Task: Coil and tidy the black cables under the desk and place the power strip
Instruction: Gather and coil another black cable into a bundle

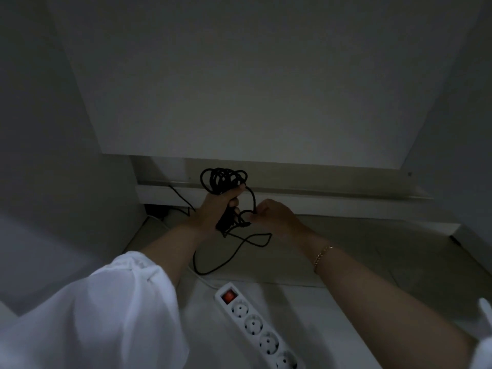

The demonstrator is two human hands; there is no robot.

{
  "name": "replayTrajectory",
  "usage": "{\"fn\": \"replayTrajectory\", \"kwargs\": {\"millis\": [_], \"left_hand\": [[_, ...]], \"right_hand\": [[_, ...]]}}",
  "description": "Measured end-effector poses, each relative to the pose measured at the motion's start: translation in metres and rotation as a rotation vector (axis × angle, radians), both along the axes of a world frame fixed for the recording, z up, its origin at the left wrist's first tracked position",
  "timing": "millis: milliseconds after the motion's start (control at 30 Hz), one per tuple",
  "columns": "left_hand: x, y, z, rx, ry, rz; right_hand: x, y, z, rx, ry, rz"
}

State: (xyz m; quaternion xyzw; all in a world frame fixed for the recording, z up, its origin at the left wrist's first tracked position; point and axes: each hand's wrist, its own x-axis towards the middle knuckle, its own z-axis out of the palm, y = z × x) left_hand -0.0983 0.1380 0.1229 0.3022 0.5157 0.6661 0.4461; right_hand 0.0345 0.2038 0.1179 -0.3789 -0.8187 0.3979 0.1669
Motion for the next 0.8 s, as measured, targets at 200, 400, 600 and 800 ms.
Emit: {"fn": "replayTrajectory", "kwargs": {"millis": [200, 400, 600, 800], "left_hand": [[-0.01, 0.002, -0.004, -0.058, 0.054, 0.108], [-0.021, 0.001, -0.01, -0.056, -0.012, 0.232], [-0.027, -0.001, -0.003, -0.026, -0.058, 0.301], [-0.024, -0.002, -0.007, -0.033, -0.105, 0.197]], "right_hand": [[0.006, -0.006, -0.001, 0.144, 0.136, -0.06], [0.017, 0.008, -0.002, 0.387, 0.125, 0.056], [0.042, 0.008, -0.025, 0.122, -0.161, 0.201], [0.028, 0.003, -0.016, -0.279, -0.015, 0.124]]}}
